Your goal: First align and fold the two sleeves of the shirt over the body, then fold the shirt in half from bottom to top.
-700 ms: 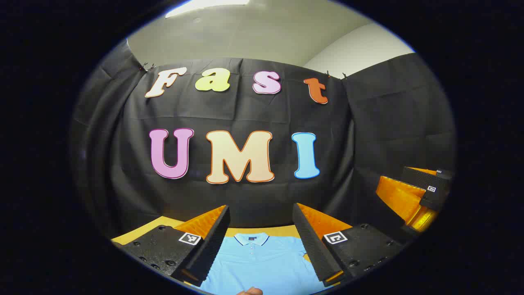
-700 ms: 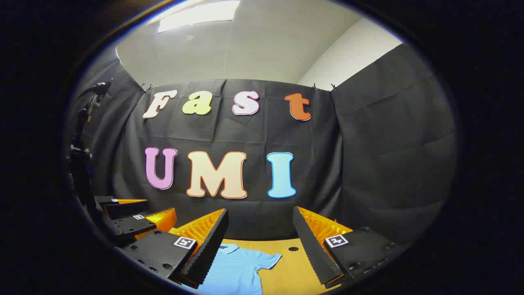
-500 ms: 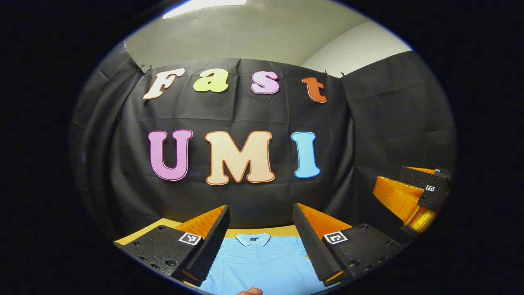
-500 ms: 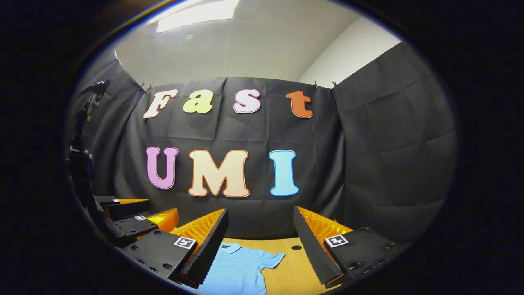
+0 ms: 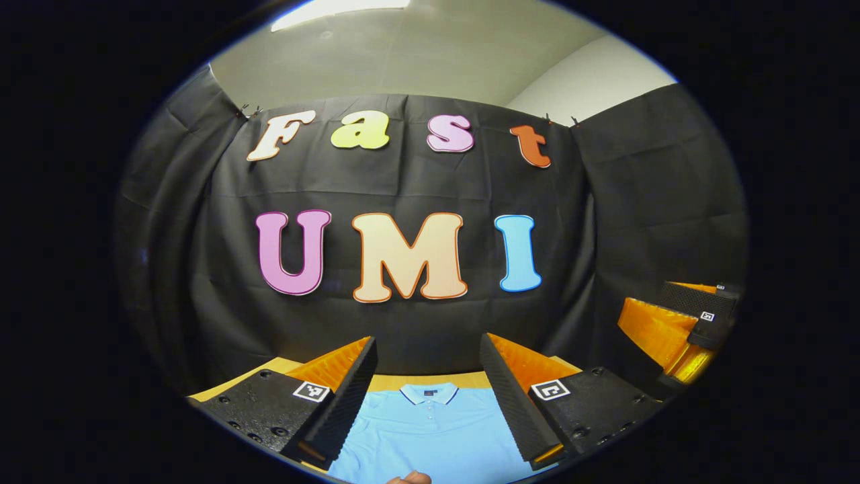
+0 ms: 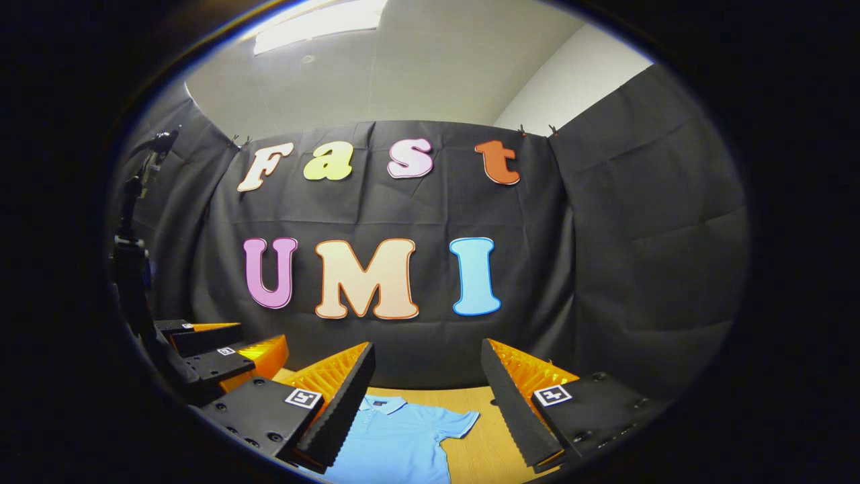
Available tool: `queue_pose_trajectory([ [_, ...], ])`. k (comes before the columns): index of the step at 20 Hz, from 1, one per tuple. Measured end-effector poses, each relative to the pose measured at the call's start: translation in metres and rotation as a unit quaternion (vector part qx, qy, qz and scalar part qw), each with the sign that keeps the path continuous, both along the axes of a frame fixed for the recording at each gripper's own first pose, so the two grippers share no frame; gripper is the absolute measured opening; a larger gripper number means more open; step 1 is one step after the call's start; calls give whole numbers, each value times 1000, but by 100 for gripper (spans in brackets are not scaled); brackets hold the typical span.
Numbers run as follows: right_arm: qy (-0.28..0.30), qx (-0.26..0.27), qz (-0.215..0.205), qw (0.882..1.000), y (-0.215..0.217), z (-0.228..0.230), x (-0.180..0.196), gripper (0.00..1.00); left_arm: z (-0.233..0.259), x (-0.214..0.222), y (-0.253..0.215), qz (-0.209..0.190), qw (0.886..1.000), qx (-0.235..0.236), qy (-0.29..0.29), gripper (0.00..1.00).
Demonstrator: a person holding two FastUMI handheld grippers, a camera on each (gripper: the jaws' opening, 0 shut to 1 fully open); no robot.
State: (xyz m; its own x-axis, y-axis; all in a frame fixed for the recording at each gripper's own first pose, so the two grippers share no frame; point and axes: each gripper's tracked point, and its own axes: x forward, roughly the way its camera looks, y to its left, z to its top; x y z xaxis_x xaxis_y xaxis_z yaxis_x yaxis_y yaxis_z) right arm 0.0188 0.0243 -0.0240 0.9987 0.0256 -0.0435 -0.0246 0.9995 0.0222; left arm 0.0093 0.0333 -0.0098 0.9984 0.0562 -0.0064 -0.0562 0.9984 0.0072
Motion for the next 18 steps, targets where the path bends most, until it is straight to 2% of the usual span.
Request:
queue_pose_trajectory([
  [7,37,0,-6,999,5,-43,29,98,-10,3,28,18,1000,5,11,93],
  [12,66,-40,-25,997,-4,-87,70,100,-15,22,51,28,1000,10,10,93],
  [18,104,-49,-41,993,-17,-144,115,100,-25,42,67,28,999,8,15,93],
])
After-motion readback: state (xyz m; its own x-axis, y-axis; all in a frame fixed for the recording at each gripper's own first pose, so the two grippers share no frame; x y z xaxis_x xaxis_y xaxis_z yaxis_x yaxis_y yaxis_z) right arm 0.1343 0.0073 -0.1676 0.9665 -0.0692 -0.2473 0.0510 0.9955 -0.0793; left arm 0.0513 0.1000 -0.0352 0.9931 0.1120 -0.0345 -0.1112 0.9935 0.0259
